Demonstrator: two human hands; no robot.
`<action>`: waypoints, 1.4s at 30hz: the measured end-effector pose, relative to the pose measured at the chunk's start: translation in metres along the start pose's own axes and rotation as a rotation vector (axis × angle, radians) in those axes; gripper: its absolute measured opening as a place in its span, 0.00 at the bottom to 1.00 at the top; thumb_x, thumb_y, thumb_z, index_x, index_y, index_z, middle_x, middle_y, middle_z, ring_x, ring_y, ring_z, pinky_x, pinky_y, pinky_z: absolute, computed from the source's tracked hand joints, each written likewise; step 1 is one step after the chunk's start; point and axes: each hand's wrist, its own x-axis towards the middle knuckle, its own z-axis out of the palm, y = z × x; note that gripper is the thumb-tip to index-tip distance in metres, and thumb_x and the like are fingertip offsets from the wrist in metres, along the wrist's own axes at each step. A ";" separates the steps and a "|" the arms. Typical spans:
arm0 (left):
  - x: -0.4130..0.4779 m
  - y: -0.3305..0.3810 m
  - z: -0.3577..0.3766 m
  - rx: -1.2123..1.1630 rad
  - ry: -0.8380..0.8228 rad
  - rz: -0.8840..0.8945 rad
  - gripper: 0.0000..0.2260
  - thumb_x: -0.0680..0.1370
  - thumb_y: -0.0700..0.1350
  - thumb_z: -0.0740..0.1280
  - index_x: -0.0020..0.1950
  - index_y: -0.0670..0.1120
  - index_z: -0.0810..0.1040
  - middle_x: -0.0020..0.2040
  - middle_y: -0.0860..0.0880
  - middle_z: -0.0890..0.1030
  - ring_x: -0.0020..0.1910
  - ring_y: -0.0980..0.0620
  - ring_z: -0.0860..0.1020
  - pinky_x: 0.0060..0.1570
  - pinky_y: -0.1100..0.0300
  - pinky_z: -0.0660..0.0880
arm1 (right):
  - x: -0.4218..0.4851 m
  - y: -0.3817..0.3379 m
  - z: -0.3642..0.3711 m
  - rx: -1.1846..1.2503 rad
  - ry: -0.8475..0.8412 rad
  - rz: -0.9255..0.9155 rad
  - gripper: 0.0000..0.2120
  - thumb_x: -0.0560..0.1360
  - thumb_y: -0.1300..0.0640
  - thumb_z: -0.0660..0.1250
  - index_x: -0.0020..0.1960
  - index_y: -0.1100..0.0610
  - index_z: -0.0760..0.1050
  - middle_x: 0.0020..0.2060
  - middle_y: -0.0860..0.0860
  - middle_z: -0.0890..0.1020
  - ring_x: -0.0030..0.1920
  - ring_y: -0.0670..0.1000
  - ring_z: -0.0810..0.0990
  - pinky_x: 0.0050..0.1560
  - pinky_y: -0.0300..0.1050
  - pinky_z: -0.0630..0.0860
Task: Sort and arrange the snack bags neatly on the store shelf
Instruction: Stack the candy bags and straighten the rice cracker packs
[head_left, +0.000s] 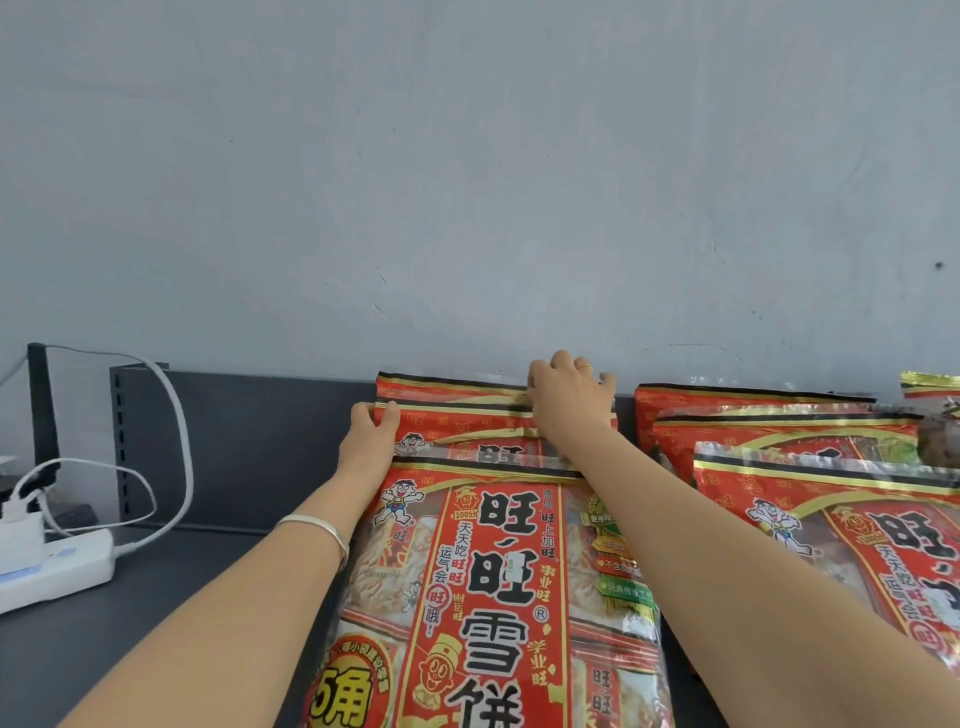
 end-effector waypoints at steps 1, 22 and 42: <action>0.001 -0.001 0.000 -0.020 -0.028 -0.018 0.17 0.81 0.58 0.54 0.64 0.49 0.62 0.52 0.48 0.77 0.46 0.48 0.80 0.41 0.55 0.77 | 0.000 0.000 0.000 0.003 0.008 0.017 0.13 0.79 0.58 0.59 0.64 0.52 0.70 0.61 0.54 0.73 0.65 0.58 0.70 0.68 0.66 0.60; -0.002 -0.001 -0.004 0.116 0.108 0.145 0.19 0.80 0.58 0.54 0.67 0.51 0.61 0.61 0.46 0.73 0.53 0.48 0.78 0.55 0.43 0.76 | -0.013 -0.006 -0.012 0.103 0.041 0.068 0.20 0.81 0.57 0.57 0.73 0.51 0.65 0.70 0.55 0.67 0.73 0.59 0.61 0.72 0.64 0.56; -0.183 -0.014 -0.022 0.414 0.104 0.080 0.26 0.77 0.62 0.60 0.72 0.55 0.59 0.70 0.45 0.63 0.65 0.41 0.70 0.63 0.42 0.67 | -0.196 0.000 -0.042 0.241 -0.077 -0.009 0.22 0.79 0.41 0.56 0.71 0.46 0.66 0.75 0.52 0.61 0.76 0.58 0.54 0.73 0.67 0.50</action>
